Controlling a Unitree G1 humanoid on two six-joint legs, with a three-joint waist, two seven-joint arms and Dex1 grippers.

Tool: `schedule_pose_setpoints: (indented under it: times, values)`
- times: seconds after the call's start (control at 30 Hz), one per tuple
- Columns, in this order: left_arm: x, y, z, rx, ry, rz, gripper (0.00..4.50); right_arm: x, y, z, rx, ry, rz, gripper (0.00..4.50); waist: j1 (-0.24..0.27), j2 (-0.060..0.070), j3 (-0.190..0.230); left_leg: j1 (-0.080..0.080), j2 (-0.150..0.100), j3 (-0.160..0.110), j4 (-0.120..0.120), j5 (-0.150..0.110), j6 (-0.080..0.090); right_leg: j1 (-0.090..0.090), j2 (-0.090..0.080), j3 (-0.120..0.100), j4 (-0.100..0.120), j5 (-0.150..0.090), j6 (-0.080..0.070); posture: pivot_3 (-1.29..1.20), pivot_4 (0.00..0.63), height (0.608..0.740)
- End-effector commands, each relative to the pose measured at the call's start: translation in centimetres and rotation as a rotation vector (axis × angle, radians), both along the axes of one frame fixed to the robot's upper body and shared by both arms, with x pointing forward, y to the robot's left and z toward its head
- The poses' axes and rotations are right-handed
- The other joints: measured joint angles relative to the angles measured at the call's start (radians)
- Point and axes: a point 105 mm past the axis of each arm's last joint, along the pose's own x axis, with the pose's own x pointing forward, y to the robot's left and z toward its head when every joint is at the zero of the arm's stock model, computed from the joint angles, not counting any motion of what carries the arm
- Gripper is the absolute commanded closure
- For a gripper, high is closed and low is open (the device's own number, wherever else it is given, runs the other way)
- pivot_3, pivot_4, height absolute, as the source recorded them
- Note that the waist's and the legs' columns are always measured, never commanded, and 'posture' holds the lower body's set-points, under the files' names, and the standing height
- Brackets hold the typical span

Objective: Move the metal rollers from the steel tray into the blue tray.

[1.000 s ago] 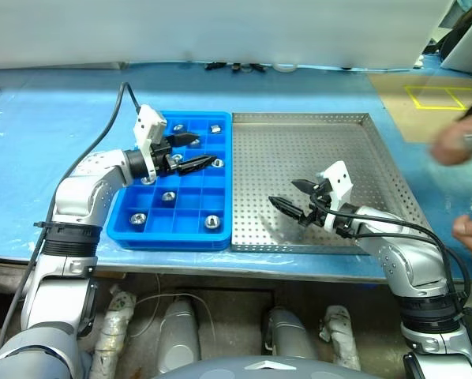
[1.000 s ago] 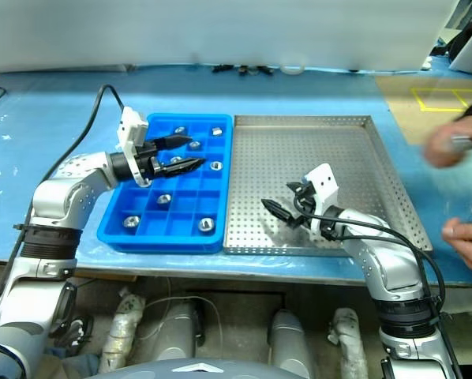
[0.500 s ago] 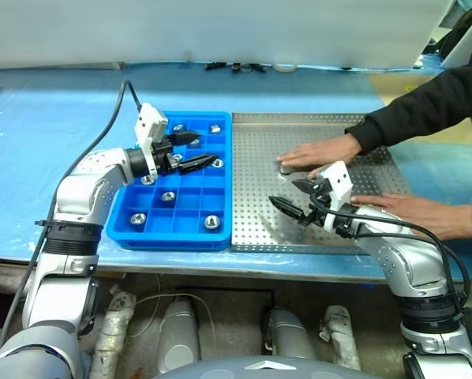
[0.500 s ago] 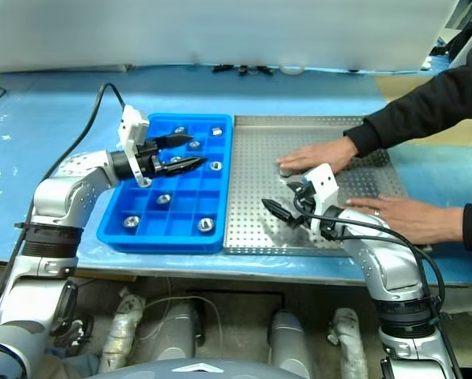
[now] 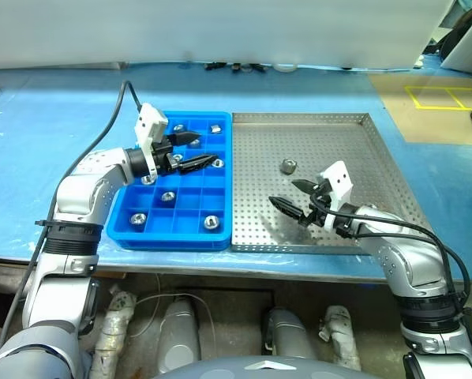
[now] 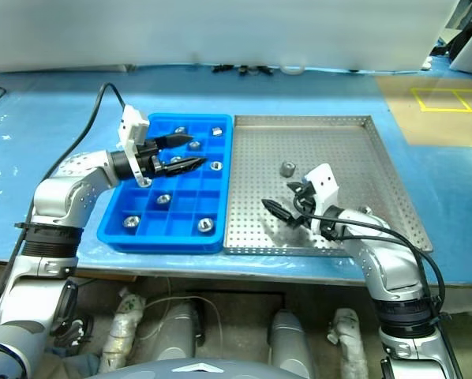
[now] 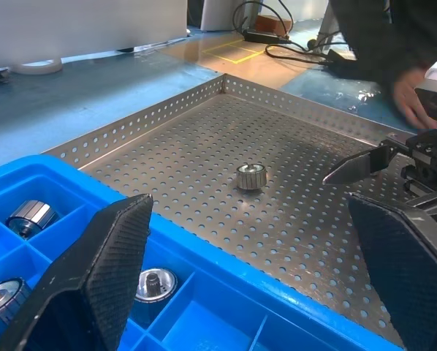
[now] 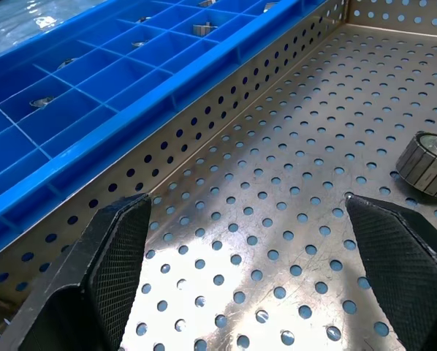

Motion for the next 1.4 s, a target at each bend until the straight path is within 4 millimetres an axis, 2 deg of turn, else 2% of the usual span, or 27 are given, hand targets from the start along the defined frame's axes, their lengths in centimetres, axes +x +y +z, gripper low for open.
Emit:
schedule_pose_setpoints:
  times: [0.03, 0.13, 0.23, 0.4, 0.5, 0.57, 0.7, 0.8, 0.97, 1.23, 1.4]
  values:
    - [0.2, -1.5, 1.9, -0.019, -0.077, -0.048, 0.00, 1.0, -1.5, 2.7, -0.008, -0.105, -0.039, 0.02, 0.001, 0.000, 0.000, 0.000, 0.000, 0.000, 0.000, 0.000, 0.000, 0.000, 0.000, 0.000, 0.000, 0.000, 0.000, -0.18, 0.150, 0.740]
    - [0.4, -4.2, 2.6, -0.046, -0.101, -0.117, 0.00, 1.9, -3.5, 3.5, -0.031, -0.130, -0.110, 0.02, 0.010, 0.000, 0.000, 0.000, -0.001, 0.000, 0.001, 0.000, 0.000, 0.001, -0.001, 0.000, 0.000, 0.000, 0.000, -0.19, 0.150, 0.740]
    - [0.2, -7.8, 3.1, -0.069, -0.124, -0.233, 0.00, 2.1, -5.8, 4.1, -0.062, -0.151, -0.181, 0.02, 0.016, 0.000, 0.000, 0.000, -0.002, 0.001, 0.002, -0.001, 0.001, 0.003, -0.001, 0.000, -0.001, 0.000, 0.000, -0.22, 0.150, 0.740]
    - [-0.1, -12.0, 3.1, -0.086, -0.130, -0.368, 0.00, 1.3, -8.8, 4.1, -0.120, -0.154, -0.284, 0.02, 0.001, 0.000, 0.000, -0.001, -0.001, 0.001, 0.002, -0.002, 0.004, 0.002, 0.000, 0.000, -0.003, 0.000, 0.000, -0.30, 0.150, 0.740]
    - [-0.3, -13.6, 2.8, -0.089, -0.123, -0.425, 0.00, 0.2, -10.3, 4.0, -0.143, -0.151, -0.345, 0.02, -0.007, 0.001, 0.000, -0.001, -0.001, 0.002, 0.002, -0.003, 0.006, 0.002, 0.000, 0.000, -0.005, 0.000, 0.000, -0.35, 0.150, 0.740]
    - [-0.3, -14.1, 2.7, -0.090, -0.123, -0.447, 0.00, -0.4, -11.1, 3.8, -0.143, -0.142, -0.372, 0.02, -0.022, 0.001, -0.001, -0.001, -0.001, 0.003, 0.002, -0.004, 0.007, 0.002, 0.000, 0.001, -0.007, 0.000, 0.000, -0.37, 0.150, 0.740]
    - [-0.4, -14.4, 2.7, -0.100, -0.120, -0.470, 0.00, -1.8, -13.4, 1.8, -0.143, -0.073, -0.455, 0.02, -0.032, 0.001, -0.001, -0.001, -0.001, 0.003, 0.003, -0.005, 0.008, 0.003, -0.001, 0.001, -0.008, 0.000, 0.000, -0.40, 0.150, 0.740]
    - [-0.3, -14.4, 2.7, -0.103, -0.117, -0.472, 0.00, -2.1, -13.8, 1.0, -0.133, -0.055, -0.478, 0.02, -0.039, 0.001, -0.001, 0.000, -0.001, 0.004, 0.003, -0.005, 0.008, 0.003, -0.001, 0.001, -0.008, 0.000, 0.000, -0.40, 0.150, 0.740]
    - [-0.3, -14.0, 2.7, -0.111, -0.110, -0.466, 0.00, -1.2, -14.2, -0.3, -0.095, -0.034, -0.519, 0.02, -0.052, 0.001, -0.001, 0.000, -0.001, 0.004, 0.006, -0.006, 0.010, 0.004, -0.001, 0.001, -0.008, 0.001, 0.001, -0.39, 0.150, 0.740]
    - [-0.2, -13.2, 2.6, -0.105, -0.108, -0.438, 0.00, 0.0, -15.9, -3.2, -0.131, 0.028, -0.591, 0.02, -0.053, 0.002, -0.001, -0.002, -0.001, 0.005, 0.007, -0.007, 0.012, 0.004, -0.002, 0.001, -0.009, 0.001, 0.001, -0.36, 0.150, 0.740]
    - [-0.1, -12.8, 2.4, -0.100, -0.100, -0.421, 0.00, 0.8, -14.4, -3.0, -0.124, 0.011, -0.546, 0.02, -0.053, 0.002, -0.001, -0.002, -0.001, 0.005, 0.008, -0.008, 0.013, 0.004, -0.002, 0.001, -0.009, 0.001, 0.001, -0.35, 0.150, 0.740]
